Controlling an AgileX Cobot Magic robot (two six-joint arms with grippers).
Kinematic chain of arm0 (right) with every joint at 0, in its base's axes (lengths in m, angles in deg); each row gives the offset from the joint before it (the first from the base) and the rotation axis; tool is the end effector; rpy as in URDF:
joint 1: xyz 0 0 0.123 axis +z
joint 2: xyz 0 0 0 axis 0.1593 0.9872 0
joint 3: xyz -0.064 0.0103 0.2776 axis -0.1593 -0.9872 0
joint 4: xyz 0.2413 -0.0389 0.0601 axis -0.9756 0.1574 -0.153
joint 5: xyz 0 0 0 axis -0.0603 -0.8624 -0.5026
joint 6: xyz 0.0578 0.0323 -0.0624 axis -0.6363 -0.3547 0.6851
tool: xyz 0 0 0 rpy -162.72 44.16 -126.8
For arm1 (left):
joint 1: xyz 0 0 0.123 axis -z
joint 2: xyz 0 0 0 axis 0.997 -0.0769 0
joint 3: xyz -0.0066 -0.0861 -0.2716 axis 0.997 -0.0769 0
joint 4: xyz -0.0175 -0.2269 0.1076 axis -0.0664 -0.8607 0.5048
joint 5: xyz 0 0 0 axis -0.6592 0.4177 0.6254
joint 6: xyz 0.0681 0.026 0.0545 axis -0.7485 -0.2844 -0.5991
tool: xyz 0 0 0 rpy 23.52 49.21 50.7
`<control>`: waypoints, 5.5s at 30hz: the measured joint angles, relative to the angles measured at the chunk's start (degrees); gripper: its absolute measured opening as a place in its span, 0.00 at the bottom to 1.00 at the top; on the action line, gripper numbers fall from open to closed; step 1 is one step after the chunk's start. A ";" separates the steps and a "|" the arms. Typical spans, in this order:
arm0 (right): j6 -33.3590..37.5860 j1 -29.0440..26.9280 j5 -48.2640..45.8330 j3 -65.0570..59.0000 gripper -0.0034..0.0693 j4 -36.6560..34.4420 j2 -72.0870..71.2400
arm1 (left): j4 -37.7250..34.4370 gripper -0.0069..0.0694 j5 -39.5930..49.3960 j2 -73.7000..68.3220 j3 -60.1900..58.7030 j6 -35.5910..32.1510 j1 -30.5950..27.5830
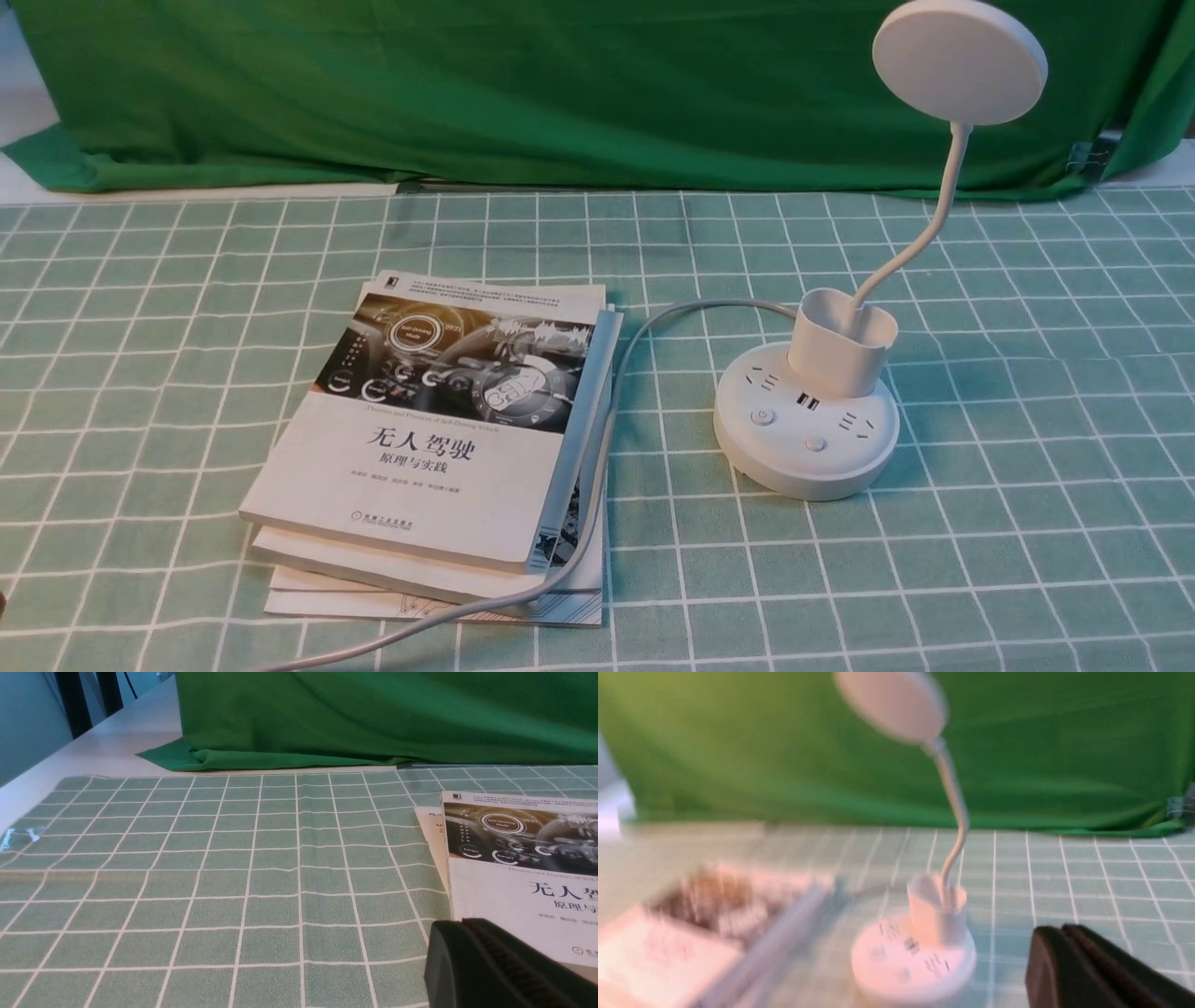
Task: Turn on the table lamp.
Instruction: 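Press the button on the base of the white desk lamp with the right gripper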
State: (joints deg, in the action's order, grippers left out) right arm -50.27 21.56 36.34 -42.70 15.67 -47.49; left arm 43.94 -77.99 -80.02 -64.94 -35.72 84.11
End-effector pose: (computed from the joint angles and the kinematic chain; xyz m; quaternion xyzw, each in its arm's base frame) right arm 0.0745 0.0270 0.3243 -0.0988 0.7698 0.1284 0.6173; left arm 0.0560 0.0007 0.1926 -0.0007 0.7480 0.0108 0.6637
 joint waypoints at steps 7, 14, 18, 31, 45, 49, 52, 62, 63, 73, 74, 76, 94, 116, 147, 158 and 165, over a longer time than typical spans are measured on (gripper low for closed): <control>9.14 0.22 -14.84 13.84 0.09 2.11 22.86 | 0.00 0.12 0.00 0.00 0.00 0.00 0.00; 11.14 2.78 -9.14 15.76 0.09 1.69 45.06 | 0.00 0.12 0.00 0.00 0.00 0.00 0.00; 11.02 6.71 -1.63 15.94 0.09 0.14 53.69 | 0.00 0.12 0.00 0.00 0.00 0.00 0.00; 10.62 10.54 6.89 21.97 0.09 -3.37 73.40 | 0.00 0.12 0.00 0.00 0.00 0.00 0.00; 11.15 10.54 6.42 27.01 0.09 -3.68 78.81 | 0.00 0.12 0.00 0.00 0.00 0.00 0.00; 11.42 11.33 7.78 27.01 0.09 -3.53 79.36 | 0.00 0.12 0.00 0.00 0.00 0.00 0.00; 11.55 11.88 8.32 27.01 0.09 -3.49 79.59 | 0.00 0.12 0.00 0.00 0.00 0.00 0.00; 11.67 12.60 8.89 27.30 0.09 -3.49 80.58 | 0.00 0.12 0.00 0.00 0.00 0.00 0.00; 11.67 12.60 8.89 27.30 0.09 -3.49 80.58 | 0.00 0.12 0.00 0.00 0.00 0.00 0.00; 11.67 12.15 9.83 27.50 0.09 -2.98 80.47 | 0.00 0.12 0.00 0.00 0.00 0.00 0.00; 11.67 12.15 9.96 27.50 0.09 -2.91 80.47 | 0.00 0.12 0.00 0.00 0.00 0.00 0.00; 11.72 12.15 10.19 27.50 0.09 -2.85 80.52 | 0.00 0.12 0.00 0.00 0.00 0.00 0.00; 11.89 12.11 10.48 28.05 0.09 -2.90 81.69 | 0.00 0.12 0.00 0.00 0.00 0.00 0.00; 12.39 12.04 8.71 28.24 0.09 -2.83 81.31 | 0.00 0.12 0.00 0.00 0.00 0.00 0.00; 12.11 11.97 3.72 28.06 0.09 -0.47 78.82 | 0.00 0.12 0.00 0.00 0.00 0.00 0.00; 12.11 11.97 3.84 28.00 0.09 0.09 79.99 | 0.00 0.12 0.00 0.00 0.00 0.00 0.00; 12.11 11.89 3.79 28.17 0.09 0.09 80.65 | 0.00 0.12 0.00 0.00 0.00 0.00 0.00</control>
State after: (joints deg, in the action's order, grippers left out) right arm -38.17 33.45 40.13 -14.53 15.76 33.15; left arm 43.94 -77.99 -80.02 -64.94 -35.72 84.11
